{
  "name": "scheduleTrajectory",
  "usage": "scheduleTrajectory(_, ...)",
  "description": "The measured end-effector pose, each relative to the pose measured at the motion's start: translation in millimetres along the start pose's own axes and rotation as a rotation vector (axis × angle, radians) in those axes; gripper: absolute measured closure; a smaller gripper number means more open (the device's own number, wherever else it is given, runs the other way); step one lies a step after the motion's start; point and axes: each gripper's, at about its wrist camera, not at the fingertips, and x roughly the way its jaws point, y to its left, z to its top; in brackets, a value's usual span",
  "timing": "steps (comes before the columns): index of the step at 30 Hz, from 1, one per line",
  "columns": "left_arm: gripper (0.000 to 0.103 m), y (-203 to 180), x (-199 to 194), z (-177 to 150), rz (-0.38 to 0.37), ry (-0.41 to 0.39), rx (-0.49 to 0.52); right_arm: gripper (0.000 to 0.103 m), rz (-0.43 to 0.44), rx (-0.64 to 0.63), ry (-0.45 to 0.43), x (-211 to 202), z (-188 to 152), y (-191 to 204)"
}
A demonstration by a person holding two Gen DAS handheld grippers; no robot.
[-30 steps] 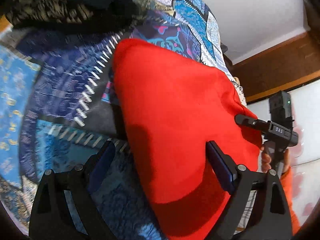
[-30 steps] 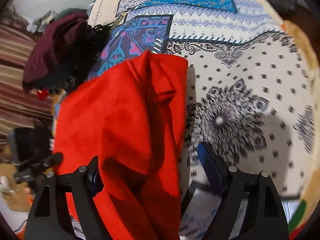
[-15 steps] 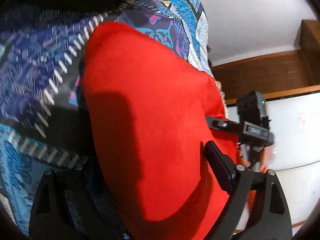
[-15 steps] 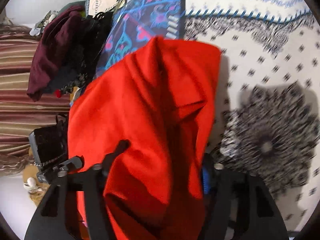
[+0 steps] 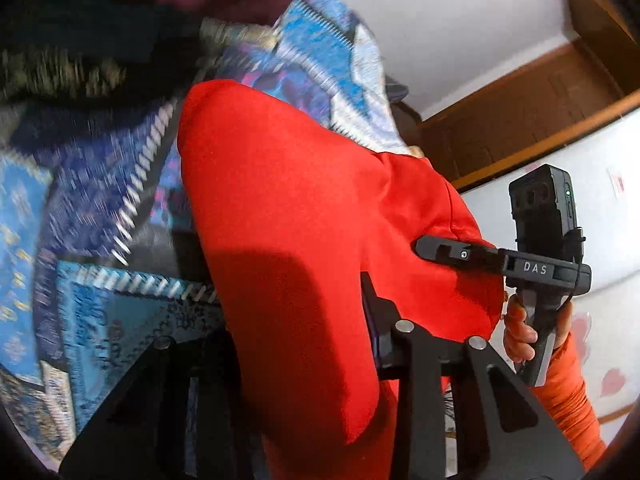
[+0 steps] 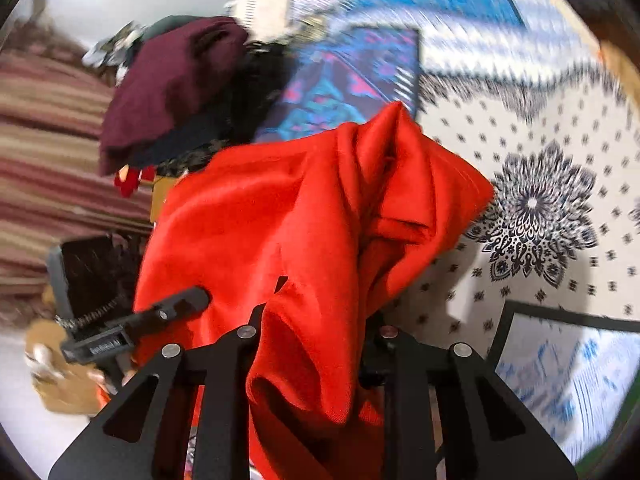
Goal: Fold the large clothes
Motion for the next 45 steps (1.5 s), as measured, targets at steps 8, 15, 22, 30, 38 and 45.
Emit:
scheduleTrajectory(8,0.069,-27.5,-122.7,42.2,-0.028,-0.209,0.118,0.082,0.075,-0.121,-0.172,-68.7,30.4,74.8)
scheduleTrajectory(15,0.069,-20.5,-224.5,122.3,-0.059,-0.383,0.18,0.082,0.118,-0.265,-0.316,-95.1,76.8,170.6)
scheduleTrajectory(22,0.069,17.7,-285.3,199.3,-0.05,-0.451,0.21,0.082,0.163,-0.343,-0.398,-83.4,141.8,234.2)
scheduleTrajectory(30,0.068,106.6,-238.4,270.8,0.028,-0.369,0.122,0.082,0.198,-0.281,-0.346,-11.8,206.0,227.4)
scheduleTrajectory(38,0.061,209.3,-172.1,291.8,0.094,-0.262,-0.036,0.076,0.084,-0.125,-0.167,124.4,254.9,173.7)
scheduleTrajectory(45,0.042,179.0,-198.8,274.4,0.314,-0.322,-0.014,0.057,-0.193,-0.341,-0.274,84.7,230.7,203.2)
